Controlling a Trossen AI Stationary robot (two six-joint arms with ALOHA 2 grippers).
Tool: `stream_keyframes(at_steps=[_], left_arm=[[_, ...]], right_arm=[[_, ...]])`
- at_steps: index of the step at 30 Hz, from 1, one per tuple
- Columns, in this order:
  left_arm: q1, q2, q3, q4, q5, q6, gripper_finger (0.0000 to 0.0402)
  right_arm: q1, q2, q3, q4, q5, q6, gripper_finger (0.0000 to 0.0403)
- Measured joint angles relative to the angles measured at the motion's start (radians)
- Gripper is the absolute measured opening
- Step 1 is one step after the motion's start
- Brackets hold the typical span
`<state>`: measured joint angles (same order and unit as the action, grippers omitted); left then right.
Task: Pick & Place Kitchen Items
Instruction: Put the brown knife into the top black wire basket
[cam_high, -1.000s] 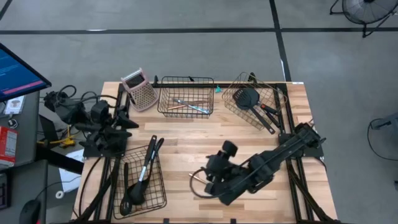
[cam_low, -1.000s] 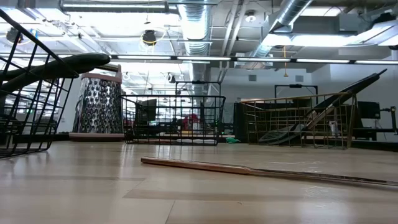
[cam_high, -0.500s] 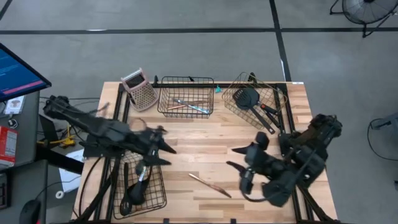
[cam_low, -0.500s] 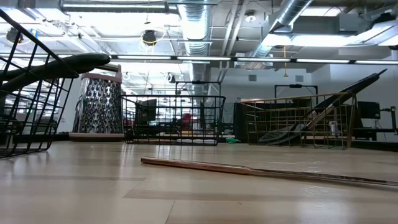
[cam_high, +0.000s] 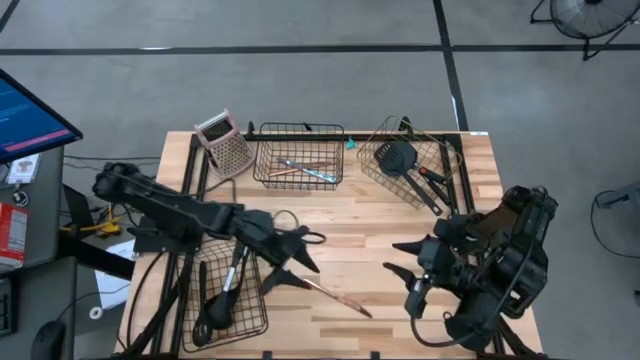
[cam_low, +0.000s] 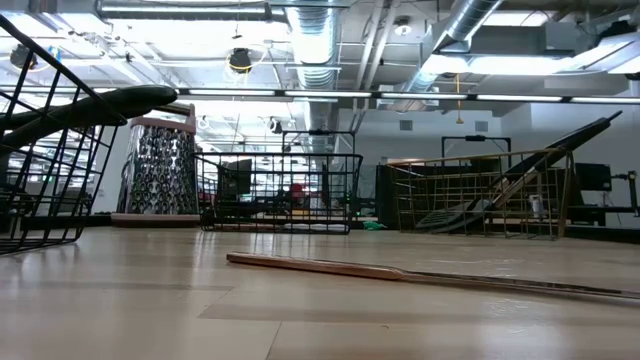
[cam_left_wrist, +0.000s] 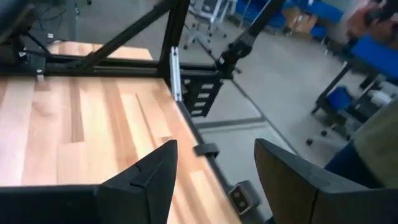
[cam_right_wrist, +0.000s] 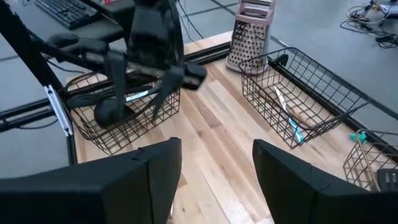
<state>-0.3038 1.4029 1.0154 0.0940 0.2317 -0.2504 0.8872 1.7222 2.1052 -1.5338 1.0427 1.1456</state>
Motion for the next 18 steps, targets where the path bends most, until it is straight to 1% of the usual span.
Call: stream_keyframes(at_steps=[3,7,9,12,18], left_arm=[[0.013,0.067,0.040,-0.005,0.007,0.064,0.0207],[0.019,0.148,0.052,-0.009,0.000,0.135,0.0228],[0.019,0.185,0.052,-0.016,-0.024,0.141,0.0239],[0.019,0.241,0.052,-0.036,-0.025,0.147,0.0252],[0.017,0.348,0.052,-0.049,-0.036,0.170,0.0259]], right_arm=[[0.011,0.000,0.000,-0.004,0.006,0.029,0.0196],[0.027,0.000,0.000,-0.004,0.007,0.053,0.0196],[0.035,0.000,0.000,-0.006,0.006,0.062,0.0195],[0.044,0.000,0.000,-0.006,0.006,0.064,0.0193],[0.048,0.000,0.000,-0.011,0.006,0.079,0.0192]])
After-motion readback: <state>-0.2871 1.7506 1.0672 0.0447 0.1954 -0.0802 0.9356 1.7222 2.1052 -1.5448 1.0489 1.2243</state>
